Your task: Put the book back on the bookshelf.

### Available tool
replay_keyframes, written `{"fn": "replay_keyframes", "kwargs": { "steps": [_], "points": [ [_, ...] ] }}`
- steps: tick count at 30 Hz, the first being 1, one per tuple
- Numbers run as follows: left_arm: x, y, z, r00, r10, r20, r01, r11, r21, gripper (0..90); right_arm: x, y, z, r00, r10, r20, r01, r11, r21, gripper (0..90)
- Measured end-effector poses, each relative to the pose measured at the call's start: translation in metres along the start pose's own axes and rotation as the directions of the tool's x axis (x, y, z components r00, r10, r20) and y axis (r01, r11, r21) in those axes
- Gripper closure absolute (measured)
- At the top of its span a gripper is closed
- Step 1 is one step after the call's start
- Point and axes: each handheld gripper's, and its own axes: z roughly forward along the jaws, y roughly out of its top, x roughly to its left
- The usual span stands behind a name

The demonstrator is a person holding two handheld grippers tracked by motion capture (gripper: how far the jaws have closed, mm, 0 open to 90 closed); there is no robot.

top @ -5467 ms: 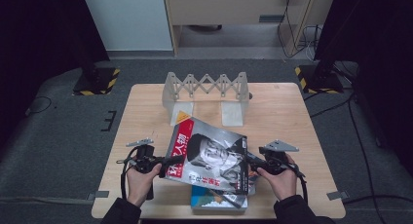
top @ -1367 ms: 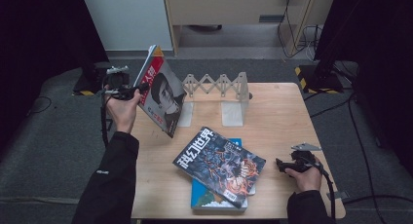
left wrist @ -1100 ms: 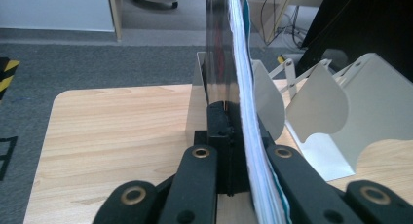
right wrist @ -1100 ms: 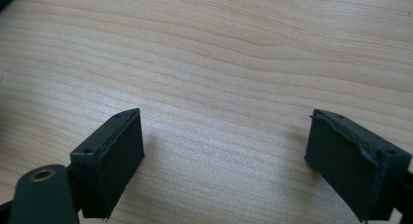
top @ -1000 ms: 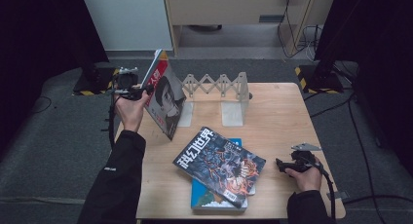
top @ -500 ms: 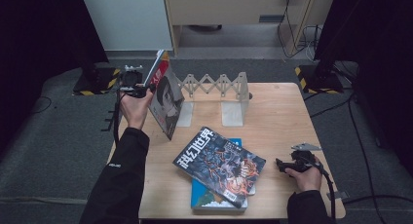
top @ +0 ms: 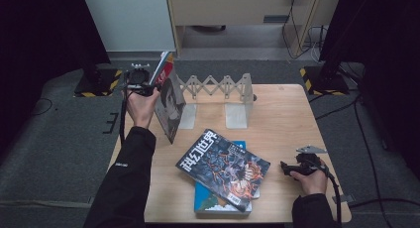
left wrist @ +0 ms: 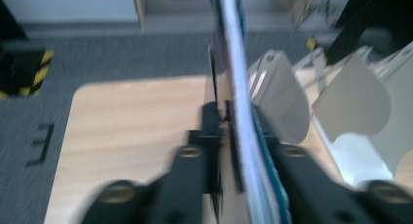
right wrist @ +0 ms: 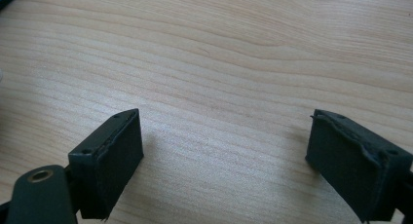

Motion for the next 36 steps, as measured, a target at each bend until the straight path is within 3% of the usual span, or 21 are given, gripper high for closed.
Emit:
{"fn": "replay_keyframes", "kwargs": {
  "steps": [2,3,5,7,12,16,23,25,36],
  "points": [
    [0.002,-0.004,-0.002,0.9999,0.003,0.014,-0.003,1.0000,0.004,72.2,0.000,0.000,0.000,1.0000,-0.002,-0.002,0.002,1.000,0.003,13.1],
    [0.003,-0.008,-0.004,0.9995,-0.004,0.033,0.005,0.9995,-0.032,71.4,0.000,0.000,0.000,1.0000,0.000,0.000,0.000,1.000,0.001,13.0],
    [0.006,-0.013,-0.008,0.9966,-0.024,0.078,0.029,0.9979,-0.057,67.2,0.000,0.000,0.000,1.0000,0.001,0.000,-0.001,1.000,0.001,13.1],
    [0.006,-0.018,-0.009,0.9958,-0.019,0.089,0.027,0.9960,-0.086,62.7,0.000,0.000,0.000,1.0000,-0.002,0.000,0.002,1.000,0.002,13.0],
    [0.010,-0.041,-0.011,0.9910,-0.045,0.126,0.062,0.9890,-0.134,66.2,0.000,0.000,0.000,1.0000,0.001,0.000,-0.001,1.000,0.002,12.9],
    [0.011,-0.044,-0.012,0.9962,-0.041,0.077,0.051,0.9881,-0.145,84.2,0.000,0.000,0.000,1.0000,0.001,0.000,-0.001,1.000,0.003,12.9],
    [0.006,-0.042,-0.010,0.9992,-0.020,0.036,0.026,0.9826,-0.184,85.9,0.000,0.000,0.000,1.0000,0.001,-0.001,-0.001,1.000,0.002,12.9],
    [0.003,-0.039,-0.010,0.9999,0.010,0.014,-0.007,0.9821,-0.188,85.9,0.000,0.000,0.000,1.0000,0.001,-0.001,-0.001,1.000,0.001,12.9],
    [-0.005,-0.046,-0.013,0.9959,0.083,-0.035,-0.089,0.9741,-0.208,85.8,0.000,0.000,0.000,1.0000,0.000,0.003,0.000,1.000,-0.004,12.9]
  ]
}}
